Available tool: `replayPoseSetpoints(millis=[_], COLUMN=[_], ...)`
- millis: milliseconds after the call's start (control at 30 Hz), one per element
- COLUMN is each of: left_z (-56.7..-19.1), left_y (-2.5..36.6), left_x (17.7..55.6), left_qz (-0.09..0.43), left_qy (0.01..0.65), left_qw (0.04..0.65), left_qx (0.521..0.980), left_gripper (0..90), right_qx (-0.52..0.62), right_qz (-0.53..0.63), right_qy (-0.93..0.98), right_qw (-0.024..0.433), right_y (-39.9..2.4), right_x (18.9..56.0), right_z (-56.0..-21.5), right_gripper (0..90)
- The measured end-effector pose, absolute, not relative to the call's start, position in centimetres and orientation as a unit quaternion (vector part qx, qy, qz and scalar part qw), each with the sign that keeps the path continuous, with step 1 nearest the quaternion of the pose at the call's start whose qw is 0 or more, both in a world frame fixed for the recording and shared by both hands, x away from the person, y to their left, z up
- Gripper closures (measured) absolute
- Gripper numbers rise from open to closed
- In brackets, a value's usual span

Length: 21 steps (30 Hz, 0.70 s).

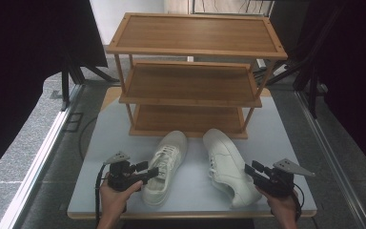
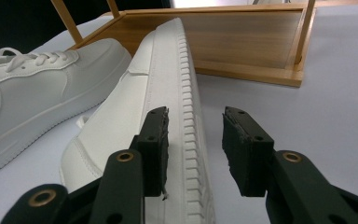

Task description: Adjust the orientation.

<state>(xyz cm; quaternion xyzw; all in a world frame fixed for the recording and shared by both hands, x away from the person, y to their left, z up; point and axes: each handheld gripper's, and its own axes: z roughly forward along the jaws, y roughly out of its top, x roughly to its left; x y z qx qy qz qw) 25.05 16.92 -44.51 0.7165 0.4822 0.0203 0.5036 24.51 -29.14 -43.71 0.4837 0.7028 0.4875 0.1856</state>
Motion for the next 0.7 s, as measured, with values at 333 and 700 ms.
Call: replayPoseSetpoints(millis=[333,700], left_z=[-44.56,-44.60], left_y=[16.99,17.02], left_x=[25.10,25.10], left_qz=[0.015,0.015], left_qy=[0.481,0.480], left_qw=[0.507,0.507], left_qx=[0.715,0.716], left_gripper=[38.9,39.9], right_qx=[0.487,0.487], right_qz=[0.489,0.489], right_qy=[0.700,0.699], right_qw=[0.186,0.188], right_y=[-29.04,-28.97], right_x=[24.51,24.52], right_z=[-43.79,-43.85], right_gripper=[58.2,56.8])
